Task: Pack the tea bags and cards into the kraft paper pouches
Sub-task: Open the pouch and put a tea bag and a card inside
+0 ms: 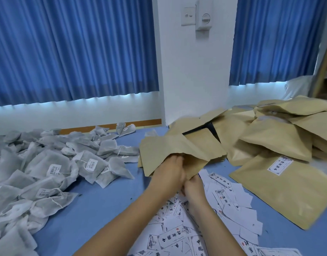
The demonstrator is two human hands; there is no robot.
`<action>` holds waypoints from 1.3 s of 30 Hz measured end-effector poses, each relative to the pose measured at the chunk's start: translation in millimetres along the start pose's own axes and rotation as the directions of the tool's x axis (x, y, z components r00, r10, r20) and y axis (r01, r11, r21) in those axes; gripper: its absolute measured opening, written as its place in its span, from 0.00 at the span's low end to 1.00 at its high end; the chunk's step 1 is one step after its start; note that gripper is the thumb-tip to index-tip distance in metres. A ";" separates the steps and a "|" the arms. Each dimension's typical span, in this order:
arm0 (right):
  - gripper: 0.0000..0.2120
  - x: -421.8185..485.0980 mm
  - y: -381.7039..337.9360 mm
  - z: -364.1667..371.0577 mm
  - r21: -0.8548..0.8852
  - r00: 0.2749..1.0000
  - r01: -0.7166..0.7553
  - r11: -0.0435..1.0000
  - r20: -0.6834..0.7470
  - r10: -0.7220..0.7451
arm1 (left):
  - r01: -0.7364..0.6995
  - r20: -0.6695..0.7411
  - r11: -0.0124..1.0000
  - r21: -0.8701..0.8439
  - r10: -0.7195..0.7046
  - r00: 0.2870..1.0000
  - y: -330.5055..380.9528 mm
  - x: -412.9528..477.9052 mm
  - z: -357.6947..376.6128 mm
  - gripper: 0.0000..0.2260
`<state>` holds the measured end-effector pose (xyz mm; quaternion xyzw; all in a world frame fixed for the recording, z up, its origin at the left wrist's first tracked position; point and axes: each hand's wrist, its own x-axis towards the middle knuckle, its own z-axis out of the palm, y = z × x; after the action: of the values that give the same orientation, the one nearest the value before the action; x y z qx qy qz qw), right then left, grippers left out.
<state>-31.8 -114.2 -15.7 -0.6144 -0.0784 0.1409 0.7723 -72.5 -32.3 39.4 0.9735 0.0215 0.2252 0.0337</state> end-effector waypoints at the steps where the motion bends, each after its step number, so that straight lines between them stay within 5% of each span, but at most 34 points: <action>1: 0.08 -0.2 -0.2 -1.7 0.014 1.000 -0.024 1.000 -0.001 0.024 | -0.151 -0.063 0.988 -0.034 0.148 0.987 4.5 -16.3 -3.3 0.10; 3: 0.06 0.8 1.6 -4.4 0.043 0.996 -0.083 0.996 0.015 0.082 | -0.356 -0.080 0.934 -0.040 0.352 0.932 3.4 -48.1 -2.0 0.07; 4: 0.05 2.1 3.0 -4.8 0.039 0.994 -0.107 0.994 0.021 0.106 | -0.337 0.053 0.939 -0.064 0.340 0.939 0.8 -60.1 4.5 0.07; 7: 0.09 4.4 3.0 -5.8 -0.018 0.989 -0.143 0.990 0.031 0.143 | -0.067 0.409 0.997 -0.045 0.080 0.909 -13.5 -76.1 35.9 0.28; 9: 0.12 5.0 2.6 -7.1 -0.027 0.987 -0.154 0.988 0.031 0.155 | 0.018 0.472 0.998 -0.067 0.016 0.882 -17.2 -71.7 41.9 0.35; 14: 0.08 5.3 3.2 -15.0 -0.035 0.983 -0.183 0.982 0.022 0.184 | -0.033 0.247 0.999 -0.020 0.037 0.968 -16.7 -64.0 37.7 0.16; 18: 0.06 7.1 1.5 -17.2 -0.023 0.986 -0.165 0.986 0.022 0.166 | -0.161 0.227 0.987 0.024 0.151 0.962 -15.5 -65.0 42.7 0.28; 22: 0.04 7.7 1.0 -18.1 -0.030 0.982 -0.188 0.982 0.032 0.189 | -0.254 0.178 0.966 0.041 0.244 0.953 -11.8 -61.6 42.9 0.25; 29: 0.01 11.1 -3.6 -25.4 -0.027 0.983 -0.163 0.986 0.081 0.164 | -0.567 -0.129 0.811 0.145 0.584 0.802 -9.9 -68.3 44.4 0.12; 33: 0.02 11.5 -4.0 -23.3 -0.017 0.976 -0.192 0.981 0.104 0.193 | -0.581 -0.070 0.800 0.147 0.595 0.801 -5.7 -65.6 46.8 0.03; 37: 0.10 12.3 -5.5 -23.7 0.030 0.975 -0.200 0.979 0.099 0.196 | -0.536 0.005 0.843 0.041 0.536 0.844 -1.8 -59.3 46.9 0.05; 39: 0.05 12.3 -5.6 -24.6 0.052 0.970 -0.226 0.973 0.099 0.220 | -0.552 0.027 0.829 0.086 0.552 0.834 1.9 -57.1 46.6 0.01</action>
<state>-12.2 -134.3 -16.6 -0.5874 -0.0401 0.2575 0.7662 -103.2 -40.1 -27.3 0.9389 -0.2501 0.2235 -0.0766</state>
